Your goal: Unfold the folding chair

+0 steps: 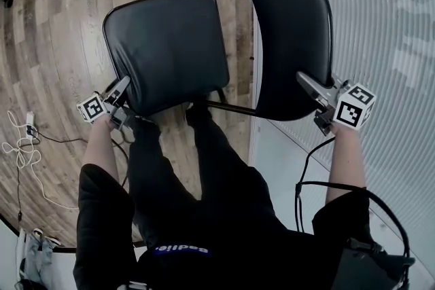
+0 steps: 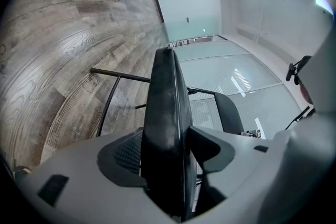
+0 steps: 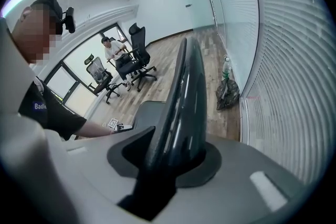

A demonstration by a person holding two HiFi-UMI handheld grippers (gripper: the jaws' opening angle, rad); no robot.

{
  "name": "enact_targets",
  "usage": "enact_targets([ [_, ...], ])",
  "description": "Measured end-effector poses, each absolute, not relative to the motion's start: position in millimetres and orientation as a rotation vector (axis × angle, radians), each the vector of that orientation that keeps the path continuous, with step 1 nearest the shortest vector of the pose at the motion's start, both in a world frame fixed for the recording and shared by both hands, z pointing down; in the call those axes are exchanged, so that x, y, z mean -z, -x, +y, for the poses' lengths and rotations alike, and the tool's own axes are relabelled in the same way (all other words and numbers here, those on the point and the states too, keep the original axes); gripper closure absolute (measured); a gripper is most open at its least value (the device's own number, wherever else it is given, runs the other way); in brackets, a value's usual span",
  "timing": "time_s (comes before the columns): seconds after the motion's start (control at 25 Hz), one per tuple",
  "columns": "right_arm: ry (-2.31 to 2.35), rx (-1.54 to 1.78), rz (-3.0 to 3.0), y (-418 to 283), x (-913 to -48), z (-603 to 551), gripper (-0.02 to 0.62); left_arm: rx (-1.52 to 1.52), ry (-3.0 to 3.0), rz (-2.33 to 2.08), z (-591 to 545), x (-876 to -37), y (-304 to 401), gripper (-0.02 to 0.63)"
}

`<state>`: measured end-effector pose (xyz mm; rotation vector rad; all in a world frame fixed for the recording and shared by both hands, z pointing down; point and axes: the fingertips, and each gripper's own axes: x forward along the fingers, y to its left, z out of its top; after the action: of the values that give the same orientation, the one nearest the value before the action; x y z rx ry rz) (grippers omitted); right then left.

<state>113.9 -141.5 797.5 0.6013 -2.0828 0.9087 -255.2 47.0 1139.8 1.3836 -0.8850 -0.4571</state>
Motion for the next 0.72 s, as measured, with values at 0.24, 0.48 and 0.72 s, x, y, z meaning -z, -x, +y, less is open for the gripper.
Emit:
enact_targets([
  [0.24,-0.621,-0.888,-2.13,-114.5,-788.8,-148.1,0.422,0.362,-1.425,-0.974,46.6,-1129.7,265.1,0.353],
  [0.48,-0.737,-0.804,-2.202,-128.9,-774.8,-161.2,0.367,0.224,-1.437,-1.107,49.7,-1106.7,291.5,0.354],
  [0.72,-0.892,-0.78,-2.259,-146.6,-714.0,-183.7,0.376,0.18,-1.496,-1.113,43.5,-1023.3,284.3,0.354],
])
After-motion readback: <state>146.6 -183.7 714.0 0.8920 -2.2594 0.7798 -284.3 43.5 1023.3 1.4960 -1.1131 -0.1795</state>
